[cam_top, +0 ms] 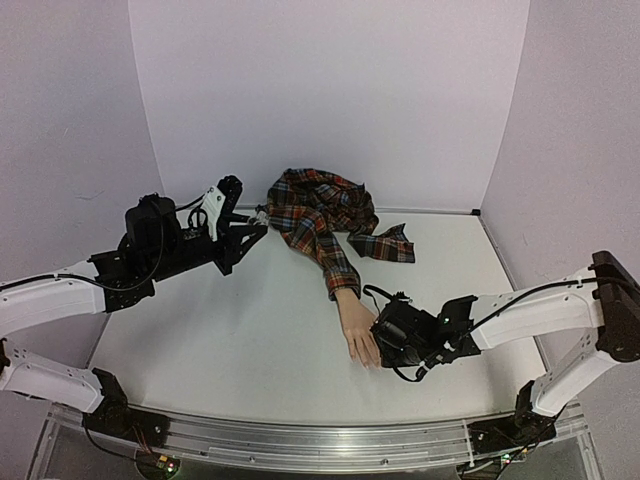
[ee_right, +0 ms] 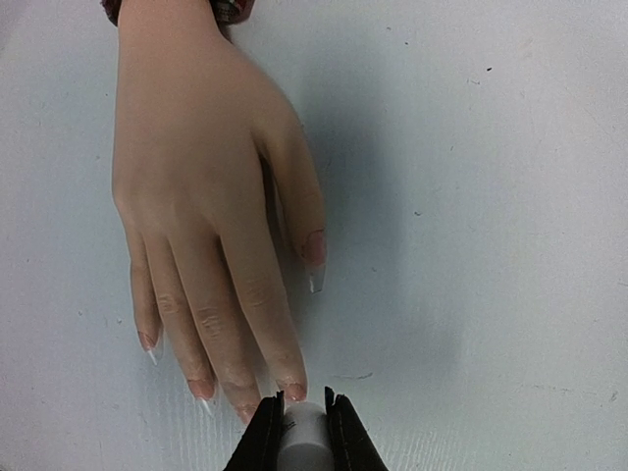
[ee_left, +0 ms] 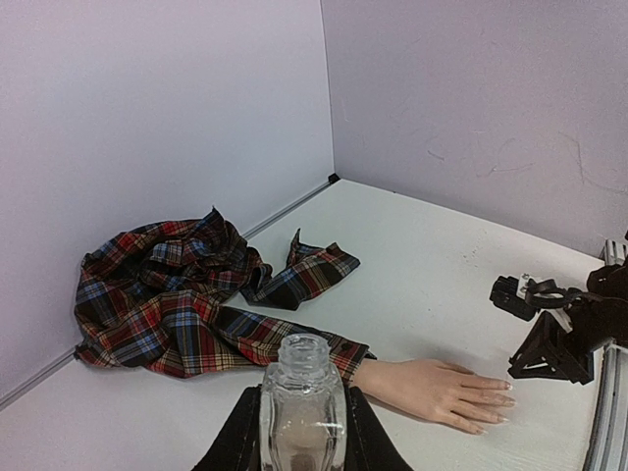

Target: Paint the nails

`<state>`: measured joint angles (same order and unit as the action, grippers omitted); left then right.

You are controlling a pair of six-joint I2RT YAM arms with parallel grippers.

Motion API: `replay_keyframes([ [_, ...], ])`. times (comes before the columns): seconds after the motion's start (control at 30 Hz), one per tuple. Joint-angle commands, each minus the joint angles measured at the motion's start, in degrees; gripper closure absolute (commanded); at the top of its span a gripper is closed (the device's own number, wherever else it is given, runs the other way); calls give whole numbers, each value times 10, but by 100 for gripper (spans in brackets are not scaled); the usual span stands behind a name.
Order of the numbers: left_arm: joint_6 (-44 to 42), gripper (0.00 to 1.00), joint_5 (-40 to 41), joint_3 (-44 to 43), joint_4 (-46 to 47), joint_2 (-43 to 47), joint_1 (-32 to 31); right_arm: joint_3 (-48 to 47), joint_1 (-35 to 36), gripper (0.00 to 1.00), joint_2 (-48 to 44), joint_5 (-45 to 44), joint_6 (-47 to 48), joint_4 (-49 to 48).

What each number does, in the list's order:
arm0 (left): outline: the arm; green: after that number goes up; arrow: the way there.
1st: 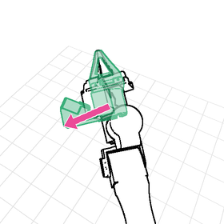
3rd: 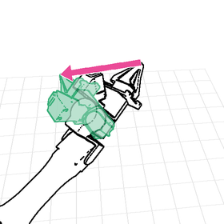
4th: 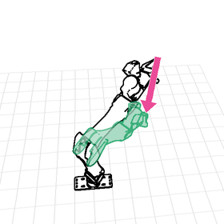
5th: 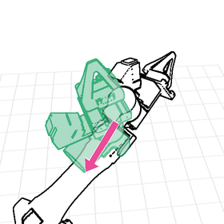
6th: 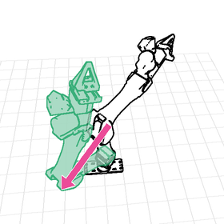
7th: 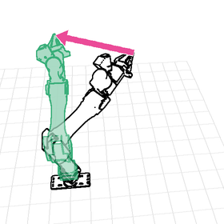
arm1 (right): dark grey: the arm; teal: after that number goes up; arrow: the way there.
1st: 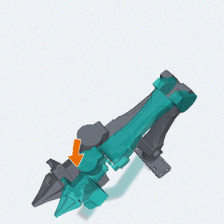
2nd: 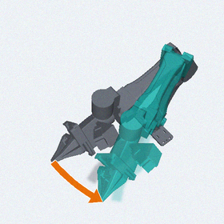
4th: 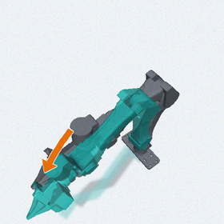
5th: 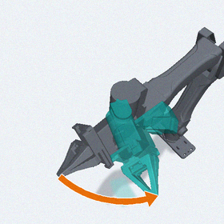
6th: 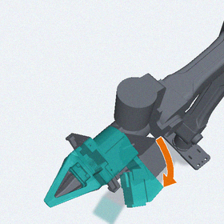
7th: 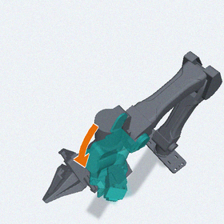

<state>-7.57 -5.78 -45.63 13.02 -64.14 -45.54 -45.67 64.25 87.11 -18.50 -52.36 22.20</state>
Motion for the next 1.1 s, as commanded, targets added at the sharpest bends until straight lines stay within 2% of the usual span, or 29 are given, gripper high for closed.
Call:
replay_keyframes([
  [0.0,-4,100,1,-3,23,6,3,-9,-2,100,3,-7,-4,16],
  [0.33,-3,100,0,-4,23,3,3,-9,-2,100,-13,-6,-5,30],
  [0.6,-2,100,-3,-6,24,1,4,-6,0,100,-65,-7,7,35],
  [1.07,-1,100,-6,-6,24,3,4,-28,-5,100,-20,-7,14,15],
])
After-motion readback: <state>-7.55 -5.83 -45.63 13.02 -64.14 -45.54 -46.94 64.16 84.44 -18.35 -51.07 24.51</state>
